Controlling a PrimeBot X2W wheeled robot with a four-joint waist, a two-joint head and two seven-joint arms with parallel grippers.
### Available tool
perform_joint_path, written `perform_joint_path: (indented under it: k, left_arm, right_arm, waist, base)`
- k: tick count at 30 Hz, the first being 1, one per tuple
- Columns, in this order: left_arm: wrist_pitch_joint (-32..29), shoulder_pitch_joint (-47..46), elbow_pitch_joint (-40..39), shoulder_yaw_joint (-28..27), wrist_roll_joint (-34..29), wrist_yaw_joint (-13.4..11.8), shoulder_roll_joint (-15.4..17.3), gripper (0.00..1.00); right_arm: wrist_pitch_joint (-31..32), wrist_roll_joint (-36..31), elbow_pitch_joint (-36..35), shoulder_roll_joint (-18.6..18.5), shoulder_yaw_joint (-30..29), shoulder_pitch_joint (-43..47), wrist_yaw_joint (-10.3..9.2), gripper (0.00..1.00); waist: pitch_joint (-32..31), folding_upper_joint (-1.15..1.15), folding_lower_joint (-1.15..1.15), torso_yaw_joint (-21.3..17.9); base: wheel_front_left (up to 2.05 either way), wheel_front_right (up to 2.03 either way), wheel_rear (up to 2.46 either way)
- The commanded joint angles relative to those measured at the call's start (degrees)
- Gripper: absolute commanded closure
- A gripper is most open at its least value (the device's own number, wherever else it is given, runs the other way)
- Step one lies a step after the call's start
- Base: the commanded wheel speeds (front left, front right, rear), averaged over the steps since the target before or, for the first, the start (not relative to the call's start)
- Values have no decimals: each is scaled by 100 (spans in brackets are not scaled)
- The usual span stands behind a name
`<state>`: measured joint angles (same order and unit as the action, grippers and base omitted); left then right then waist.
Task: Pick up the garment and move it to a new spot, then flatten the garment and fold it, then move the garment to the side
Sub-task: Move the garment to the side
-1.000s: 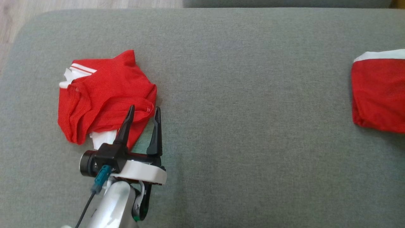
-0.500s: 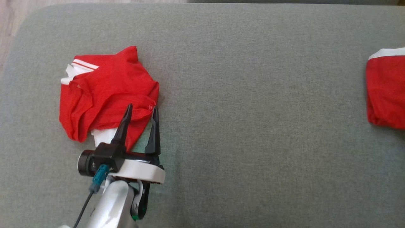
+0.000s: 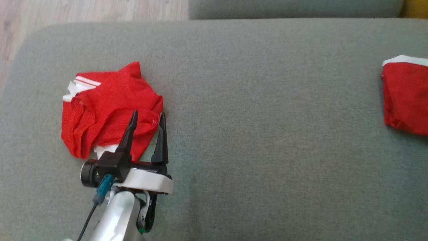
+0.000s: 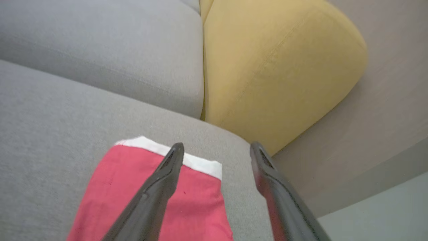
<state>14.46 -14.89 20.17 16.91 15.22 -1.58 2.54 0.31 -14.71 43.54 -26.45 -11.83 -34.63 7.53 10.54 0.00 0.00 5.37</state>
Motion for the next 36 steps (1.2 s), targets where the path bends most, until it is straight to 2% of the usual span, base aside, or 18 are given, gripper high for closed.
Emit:
perform_joint_path:
  k: [1, 9, 10, 15, 20, 27, 36]
  left_arm:
    - [54, -79, -167, -208, 0, -34, 33, 0]
    - [54, 112, -297, -307, 17, -111, 33, 0]
    - [54, 172, -343, -356, 8, -124, 33, 0]
    - [54, 370, -390, -484, -14, -113, 33, 0]
    - [54, 575, -394, -546, -2, -105, 33, 0]
    - [54, 863, -358, -613, -1, -85, 33, 0]
    - [54, 939, -439, -717, 35, -93, 33, 0]
  right_arm:
    - [-116, 12, -319, 12, 90, 15, -4, 0]
    - [-335, 451, -1772, 1034, 260, 274, -4, 0]
    - [-341, 626, -2179, 1313, 340, 435, -4, 0]
    - [-409, 1140, -3167, 2047, 503, 1176, -4, 0]
    - [-794, 1507, -3445, 2317, 561, 2050, -4, 0]
    - [-1358, 2062, -3121, 2355, 849, 3112, -4, 0]
    - [-1514, 2276, -3136, 2356, 987, 3312, -4, 0]
  waist:
    - [-125, 0, 0, -59]
    - [-551, 0, 0, -105]
    - [-646, 0, 0, -94]
    - [-884, 0, 0, -29]
    - [-1026, 0, 0, 9]
    - [-1107, 0, 0, -21]
    - [-1087, 0, 0, -61]
  base:
    - [0, 0, 0]
    - [0, 0, 0]
    - [0, 0, 0]
    - [0, 0, 0]
    - [0, 0, 0]
    - [0, 0, 0]
    - [0, 0, 0]
